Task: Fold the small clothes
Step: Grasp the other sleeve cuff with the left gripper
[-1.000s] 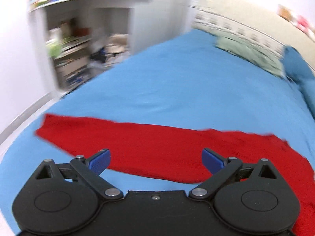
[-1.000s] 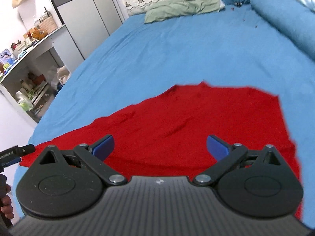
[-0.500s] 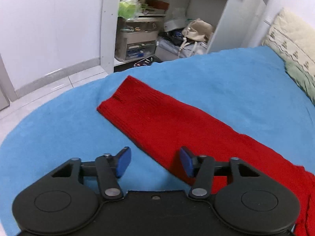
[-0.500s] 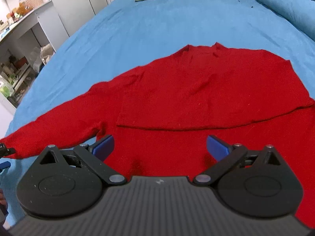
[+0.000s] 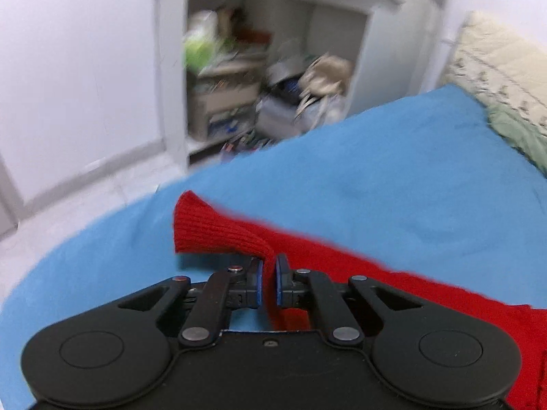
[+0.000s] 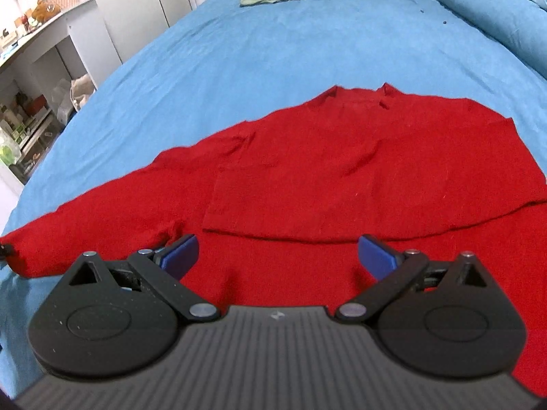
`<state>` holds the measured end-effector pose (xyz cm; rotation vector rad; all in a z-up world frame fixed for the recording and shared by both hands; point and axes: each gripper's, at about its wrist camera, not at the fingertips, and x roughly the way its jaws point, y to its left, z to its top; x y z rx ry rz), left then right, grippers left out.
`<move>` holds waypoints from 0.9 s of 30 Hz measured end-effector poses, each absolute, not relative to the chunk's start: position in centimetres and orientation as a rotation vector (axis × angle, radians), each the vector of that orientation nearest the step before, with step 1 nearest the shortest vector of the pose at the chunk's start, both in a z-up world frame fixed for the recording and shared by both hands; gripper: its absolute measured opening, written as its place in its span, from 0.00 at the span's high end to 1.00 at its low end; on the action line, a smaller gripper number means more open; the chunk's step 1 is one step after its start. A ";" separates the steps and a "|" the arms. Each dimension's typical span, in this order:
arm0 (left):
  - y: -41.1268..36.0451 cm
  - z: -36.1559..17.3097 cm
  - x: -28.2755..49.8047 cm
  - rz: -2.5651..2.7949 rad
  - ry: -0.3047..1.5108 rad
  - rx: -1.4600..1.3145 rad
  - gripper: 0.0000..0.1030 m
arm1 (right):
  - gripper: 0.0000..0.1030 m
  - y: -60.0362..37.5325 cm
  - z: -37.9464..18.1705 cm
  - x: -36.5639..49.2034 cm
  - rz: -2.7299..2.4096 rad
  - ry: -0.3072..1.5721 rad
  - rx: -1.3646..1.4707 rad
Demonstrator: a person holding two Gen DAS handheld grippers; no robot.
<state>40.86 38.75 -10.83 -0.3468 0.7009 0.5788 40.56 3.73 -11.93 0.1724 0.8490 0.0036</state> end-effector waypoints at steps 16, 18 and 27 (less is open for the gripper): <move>5.4 -2.0 47.9 -0.149 0.529 -0.109 0.93 | 0.00 -11.4 -6.2 39.7 -0.103 0.695 0.257; 0.1 -5.2 48.4 -0.222 0.605 -0.103 0.93 | 0.00 -14.2 -6.3 39.4 -0.126 0.691 0.256; -11.7 -16.3 46.2 -0.306 0.813 0.109 0.93 | 0.00 -22.8 -10.2 38.3 -0.163 0.769 0.266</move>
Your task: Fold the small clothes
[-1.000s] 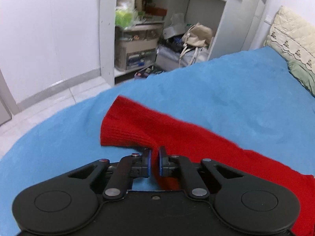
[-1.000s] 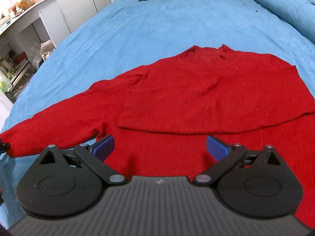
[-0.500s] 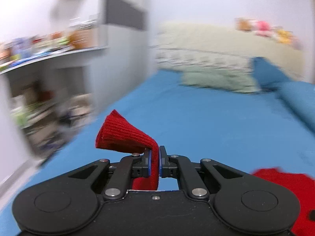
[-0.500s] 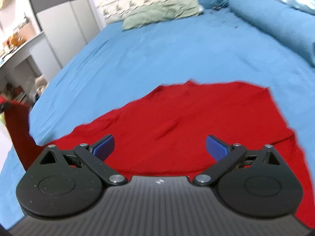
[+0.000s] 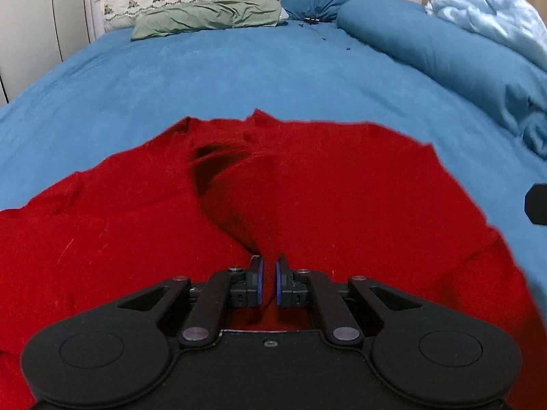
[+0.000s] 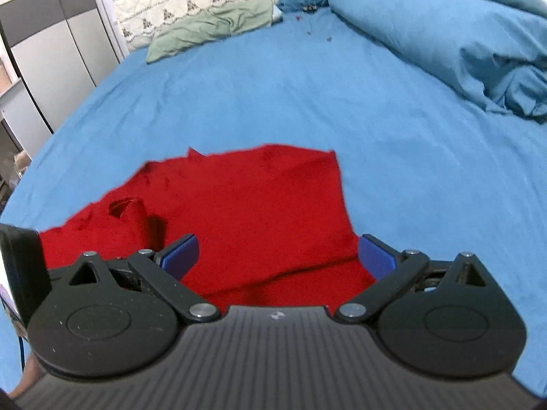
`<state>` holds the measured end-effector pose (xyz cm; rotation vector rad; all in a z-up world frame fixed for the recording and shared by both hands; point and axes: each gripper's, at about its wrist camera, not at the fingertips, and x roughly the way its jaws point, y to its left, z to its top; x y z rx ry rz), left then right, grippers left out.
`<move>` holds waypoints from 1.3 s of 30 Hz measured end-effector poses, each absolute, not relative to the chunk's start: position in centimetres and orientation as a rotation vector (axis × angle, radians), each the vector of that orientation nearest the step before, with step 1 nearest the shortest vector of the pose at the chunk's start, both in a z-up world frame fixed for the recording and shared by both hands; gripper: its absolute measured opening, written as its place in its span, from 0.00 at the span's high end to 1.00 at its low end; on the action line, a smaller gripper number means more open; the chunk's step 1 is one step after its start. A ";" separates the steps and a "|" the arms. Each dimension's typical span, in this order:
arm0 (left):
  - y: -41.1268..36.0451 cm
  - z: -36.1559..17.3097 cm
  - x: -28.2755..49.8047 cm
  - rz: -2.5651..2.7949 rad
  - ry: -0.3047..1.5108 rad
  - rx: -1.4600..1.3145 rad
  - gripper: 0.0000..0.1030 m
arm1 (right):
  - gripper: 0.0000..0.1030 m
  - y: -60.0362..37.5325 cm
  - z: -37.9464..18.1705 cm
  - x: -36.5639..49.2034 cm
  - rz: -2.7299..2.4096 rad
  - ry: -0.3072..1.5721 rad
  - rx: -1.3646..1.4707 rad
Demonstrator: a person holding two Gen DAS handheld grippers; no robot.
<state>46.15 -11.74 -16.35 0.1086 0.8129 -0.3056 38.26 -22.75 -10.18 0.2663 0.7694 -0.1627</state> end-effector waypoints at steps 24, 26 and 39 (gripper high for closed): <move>8.8 -13.8 43.1 0.002 0.778 0.136 0.29 | 0.24 -13.7 -16.2 46.6 -0.044 0.886 0.212; 10.0 -14.6 42.9 0.019 0.804 0.121 0.29 | 0.33 -13.3 -16.9 46.9 -0.076 0.882 0.190; 11.0 -16.0 43.3 0.029 0.834 0.087 0.29 | 0.77 -11.7 -11.3 47.0 -0.046 0.746 -0.004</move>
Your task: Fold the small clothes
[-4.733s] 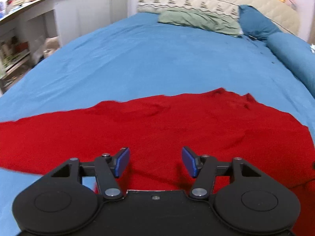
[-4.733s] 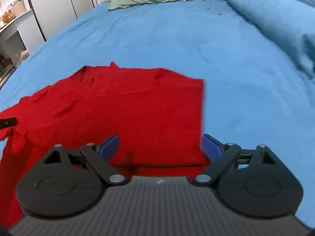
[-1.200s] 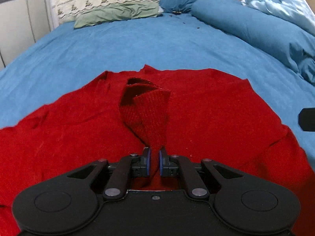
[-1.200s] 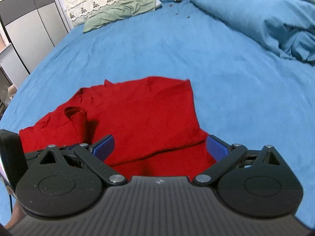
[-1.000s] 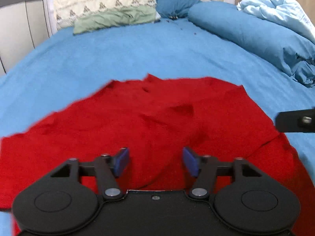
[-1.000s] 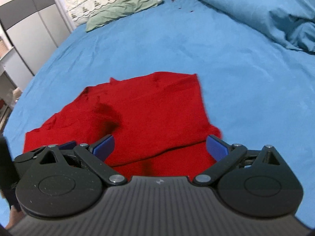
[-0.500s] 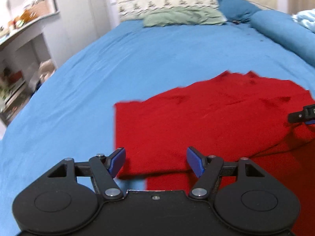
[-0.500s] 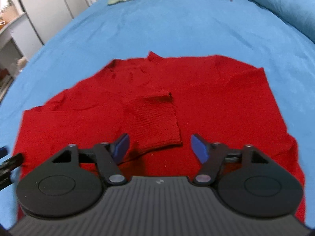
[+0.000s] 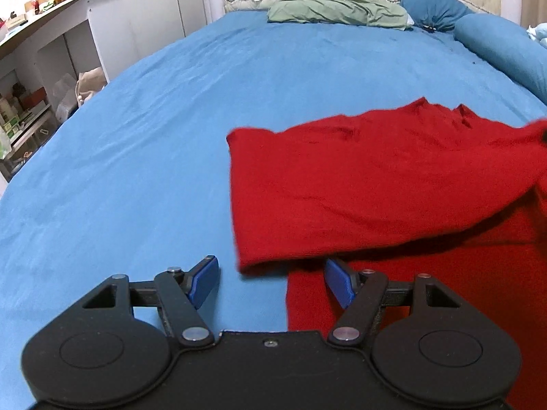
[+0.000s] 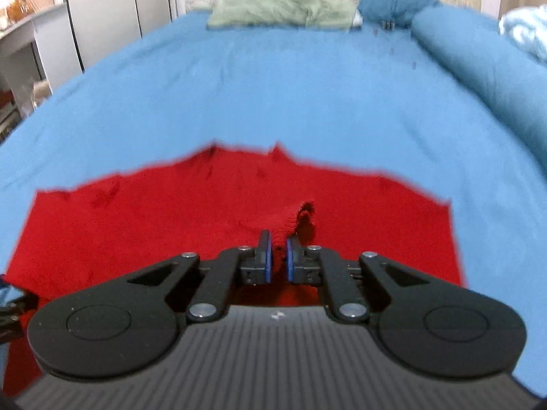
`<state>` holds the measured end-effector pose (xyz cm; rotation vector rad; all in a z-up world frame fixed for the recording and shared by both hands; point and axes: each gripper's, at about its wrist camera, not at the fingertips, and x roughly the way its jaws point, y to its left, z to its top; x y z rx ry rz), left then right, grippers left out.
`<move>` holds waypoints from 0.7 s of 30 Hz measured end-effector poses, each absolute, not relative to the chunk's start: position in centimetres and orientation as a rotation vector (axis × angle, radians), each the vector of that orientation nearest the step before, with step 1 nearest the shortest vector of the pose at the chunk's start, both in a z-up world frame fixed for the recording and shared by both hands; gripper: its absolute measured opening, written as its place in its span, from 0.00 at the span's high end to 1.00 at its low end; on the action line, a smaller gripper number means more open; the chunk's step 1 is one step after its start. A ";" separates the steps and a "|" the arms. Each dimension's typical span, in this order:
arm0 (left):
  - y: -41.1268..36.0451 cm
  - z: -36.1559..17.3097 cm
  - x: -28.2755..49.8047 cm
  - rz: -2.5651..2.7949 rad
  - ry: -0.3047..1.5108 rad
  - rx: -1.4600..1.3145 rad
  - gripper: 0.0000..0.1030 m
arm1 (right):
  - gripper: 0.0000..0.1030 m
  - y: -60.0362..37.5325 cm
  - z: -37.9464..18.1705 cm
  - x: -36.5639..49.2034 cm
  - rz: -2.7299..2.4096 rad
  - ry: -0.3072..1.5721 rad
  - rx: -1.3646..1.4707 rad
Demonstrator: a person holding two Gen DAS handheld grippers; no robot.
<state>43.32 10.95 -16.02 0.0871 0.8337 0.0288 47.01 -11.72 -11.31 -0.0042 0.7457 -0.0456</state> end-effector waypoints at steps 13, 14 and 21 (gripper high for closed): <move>10.3 -16.8 45.5 0.076 0.867 0.084 0.29 | 0.77 -21.6 -16.3 46.1 -0.219 0.832 -0.154; 10.4 -16.8 45.3 0.081 0.871 0.084 0.29 | 0.77 -21.8 -16.9 46.0 -0.213 0.846 -0.152; 9.0 -13.6 42.6 0.012 0.804 0.129 0.29 | 0.16 -21.1 -16.3 44.3 -0.267 0.805 -0.159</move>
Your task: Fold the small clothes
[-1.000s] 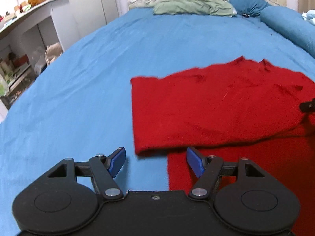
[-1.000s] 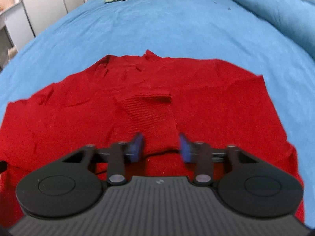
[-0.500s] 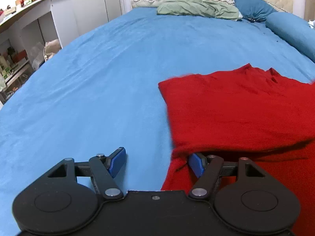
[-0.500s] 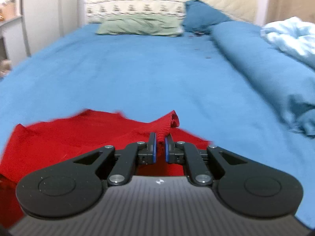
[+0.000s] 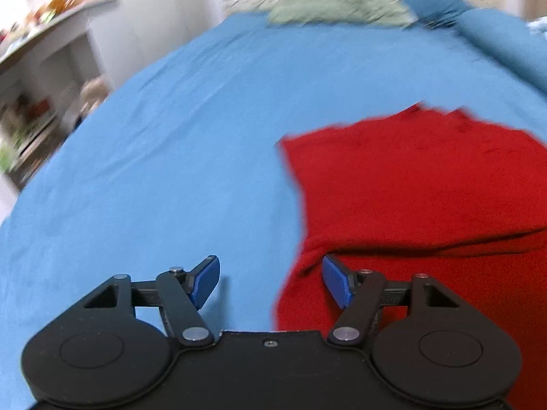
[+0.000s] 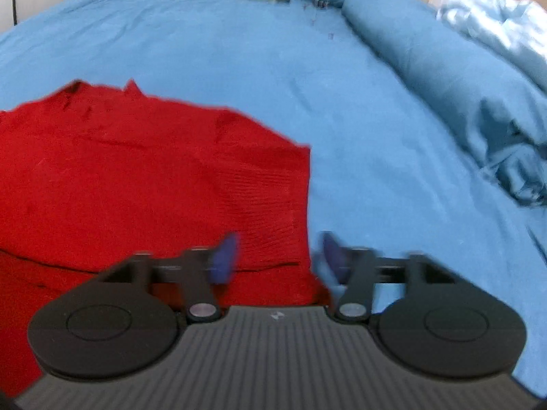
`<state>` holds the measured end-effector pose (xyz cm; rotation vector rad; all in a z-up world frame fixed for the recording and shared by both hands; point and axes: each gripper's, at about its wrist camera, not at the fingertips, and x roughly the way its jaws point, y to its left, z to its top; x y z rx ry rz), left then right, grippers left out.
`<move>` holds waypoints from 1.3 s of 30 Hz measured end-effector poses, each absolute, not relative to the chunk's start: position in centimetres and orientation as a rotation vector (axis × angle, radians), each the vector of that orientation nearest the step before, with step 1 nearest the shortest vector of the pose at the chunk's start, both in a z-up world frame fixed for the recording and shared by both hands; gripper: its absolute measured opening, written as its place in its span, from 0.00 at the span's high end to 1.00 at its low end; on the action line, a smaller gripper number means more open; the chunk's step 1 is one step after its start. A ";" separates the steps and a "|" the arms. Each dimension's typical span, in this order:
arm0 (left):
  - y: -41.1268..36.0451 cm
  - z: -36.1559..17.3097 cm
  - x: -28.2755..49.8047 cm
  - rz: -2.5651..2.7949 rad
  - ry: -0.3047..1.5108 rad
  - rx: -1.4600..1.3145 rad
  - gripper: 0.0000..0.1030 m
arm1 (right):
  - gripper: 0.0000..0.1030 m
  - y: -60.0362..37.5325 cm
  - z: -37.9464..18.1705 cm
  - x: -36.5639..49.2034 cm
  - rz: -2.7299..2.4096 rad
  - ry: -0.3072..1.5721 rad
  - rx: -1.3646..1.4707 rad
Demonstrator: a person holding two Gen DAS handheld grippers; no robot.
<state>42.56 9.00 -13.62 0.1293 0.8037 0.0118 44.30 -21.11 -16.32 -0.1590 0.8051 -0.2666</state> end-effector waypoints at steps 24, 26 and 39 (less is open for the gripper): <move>3.0 -16.3 45.3 -0.126 0.878 0.051 0.11 | 0.00 -22.6 -18.7 52.0 -0.117 0.842 0.141; 2.9 -16.3 45.7 -0.114 0.873 0.050 0.11 | 0.00 -22.9 -18.9 52.3 -0.107 0.839 0.129; 7.1 -4.8 35.9 -0.027 0.640 -0.001 0.11 | 0.00 -23.8 -6.0 39.7 0.050 0.600 0.136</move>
